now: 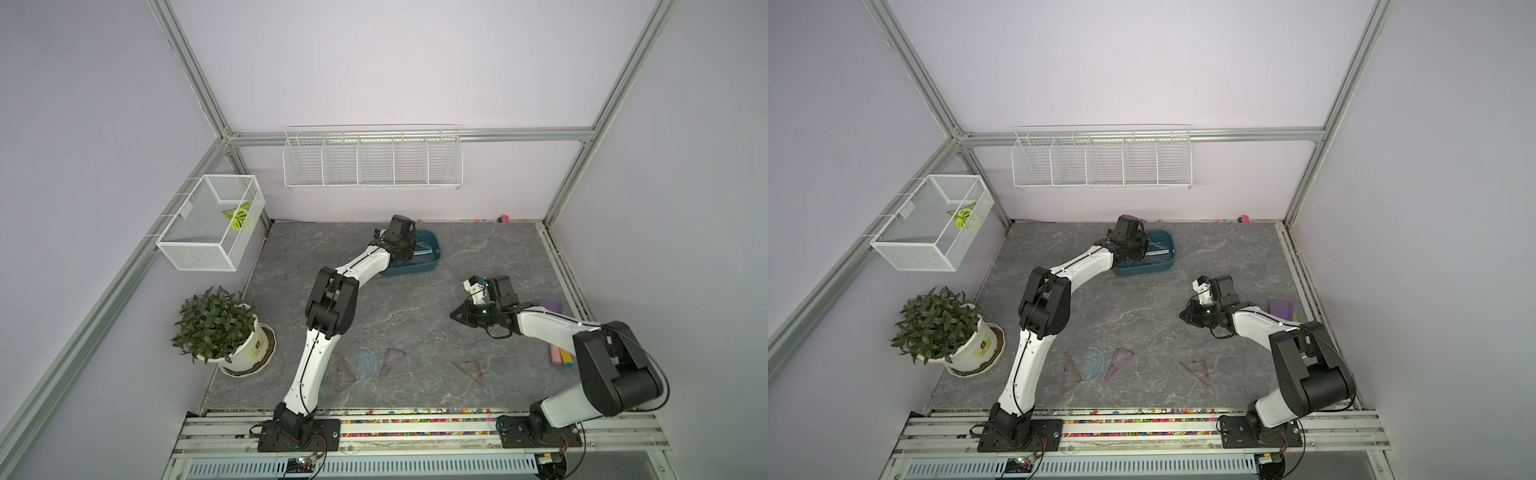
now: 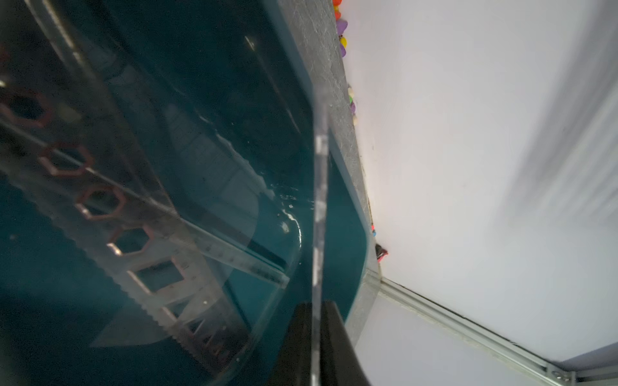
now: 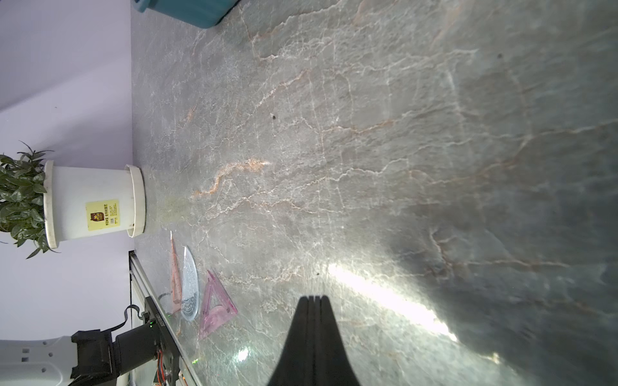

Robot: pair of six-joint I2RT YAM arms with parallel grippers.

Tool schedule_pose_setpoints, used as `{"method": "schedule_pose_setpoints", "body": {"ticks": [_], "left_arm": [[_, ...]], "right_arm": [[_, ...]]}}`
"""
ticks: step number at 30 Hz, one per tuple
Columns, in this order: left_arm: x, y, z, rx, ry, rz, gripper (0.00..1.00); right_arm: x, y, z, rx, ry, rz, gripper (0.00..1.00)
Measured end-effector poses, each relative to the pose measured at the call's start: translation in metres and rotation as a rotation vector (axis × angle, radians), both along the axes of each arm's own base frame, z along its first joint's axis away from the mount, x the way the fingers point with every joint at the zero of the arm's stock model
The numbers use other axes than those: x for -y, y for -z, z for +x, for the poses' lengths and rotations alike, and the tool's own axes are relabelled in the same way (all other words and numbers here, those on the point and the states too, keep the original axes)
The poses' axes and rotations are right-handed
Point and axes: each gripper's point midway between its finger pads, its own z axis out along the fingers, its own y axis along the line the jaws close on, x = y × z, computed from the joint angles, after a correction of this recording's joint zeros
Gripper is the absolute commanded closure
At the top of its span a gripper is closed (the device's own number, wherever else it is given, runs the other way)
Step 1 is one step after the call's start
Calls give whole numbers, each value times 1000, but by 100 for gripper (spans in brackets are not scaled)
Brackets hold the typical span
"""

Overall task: Put the scattered rulers into the storage box
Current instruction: Place the ruler in the storage box.

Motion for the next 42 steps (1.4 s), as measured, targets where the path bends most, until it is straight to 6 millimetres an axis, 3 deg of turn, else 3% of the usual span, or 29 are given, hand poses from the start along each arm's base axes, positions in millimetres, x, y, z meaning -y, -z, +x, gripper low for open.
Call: {"method": "schedule_pose_setpoints", "body": {"ticks": [7, 16, 19, 22, 23, 25, 27, 35, 42], "left_arm": [[5, -1, -4, 25, 13, 36, 63], [0, -5, -23, 64, 72, 128, 61], [-6, -27, -41, 143, 148, 234, 61], [-9, -66, -74, 264, 255, 331, 61], [-9, -78, -83, 301, 284, 349, 59], [-7, -103, -108, 391, 365, 379, 44], [-8, -112, -124, 447, 427, 399, 38], [-7, -77, -153, 440, 640, 473, 29], [-2, -62, -175, 391, 761, 469, 28]], "right_arm": [[-1, -1, 2, 10, 0, 3, 99], [2, 1, 1, 10, 4, -16, 95], [10, 3, -5, 4, 12, -72, 87], [20, -4, -17, 21, 12, -168, 78], [22, -8, -22, 30, 7, -202, 75], [20, -16, -38, 55, -20, -279, 69], [18, -20, -58, 63, -52, -344, 64], [30, -11, -132, -15, -115, -551, 30], [59, 15, -165, -112, -64, -675, 32]]}}
